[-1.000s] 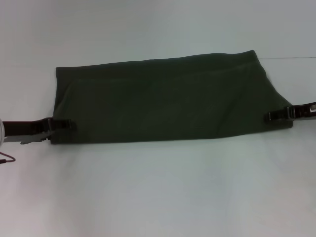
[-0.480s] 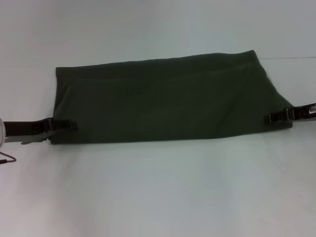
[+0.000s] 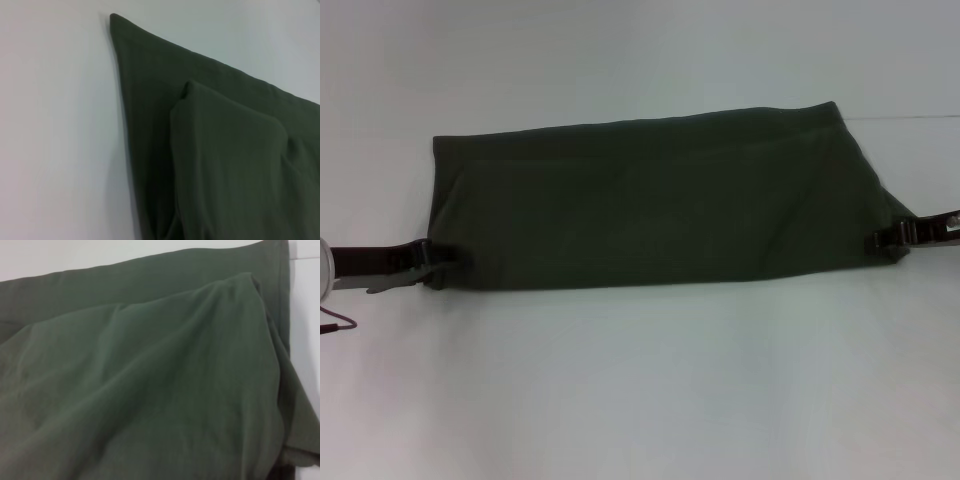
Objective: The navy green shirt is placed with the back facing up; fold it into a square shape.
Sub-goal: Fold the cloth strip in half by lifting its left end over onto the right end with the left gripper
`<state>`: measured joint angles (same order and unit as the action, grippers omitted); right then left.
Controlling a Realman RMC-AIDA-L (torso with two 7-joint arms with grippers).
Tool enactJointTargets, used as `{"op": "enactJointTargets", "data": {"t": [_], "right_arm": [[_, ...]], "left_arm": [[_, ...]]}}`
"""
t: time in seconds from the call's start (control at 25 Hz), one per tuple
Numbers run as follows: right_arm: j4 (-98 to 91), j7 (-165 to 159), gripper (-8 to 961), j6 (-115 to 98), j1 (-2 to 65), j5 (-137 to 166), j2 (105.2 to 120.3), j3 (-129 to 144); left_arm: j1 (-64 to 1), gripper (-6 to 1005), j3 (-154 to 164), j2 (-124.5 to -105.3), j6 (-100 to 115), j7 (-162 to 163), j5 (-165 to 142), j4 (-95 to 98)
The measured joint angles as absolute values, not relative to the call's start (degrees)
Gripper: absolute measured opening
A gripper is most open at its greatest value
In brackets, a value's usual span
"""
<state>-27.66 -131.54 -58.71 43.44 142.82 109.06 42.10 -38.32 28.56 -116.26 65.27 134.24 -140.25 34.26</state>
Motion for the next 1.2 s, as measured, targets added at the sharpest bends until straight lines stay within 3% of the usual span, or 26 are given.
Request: {"op": "enactJointTargets", "data": {"t": [0.36, 1.0, 1.2], "right_arm": [[-27.9, -131.6, 285, -58.7, 43.2, 142.8, 109.06, 42.1], [-28.0, -131.6, 227, -59.0, 43.1, 142.8, 109.05, 41.9], [-28.1, -131.6, 209, -59.1, 43.1, 142.8, 109.06, 42.0]], "left_arm": [[-38.3, 377, 28.6, -116.28, 65.2, 134.2, -140.2, 34.2], [-38.9, 381, 28.6, -116.27, 65.2, 134.2, -140.2, 33.8], [-39.1, 312, 29.5, -116.27, 65.1, 134.1, -140.9, 33.8]]}}
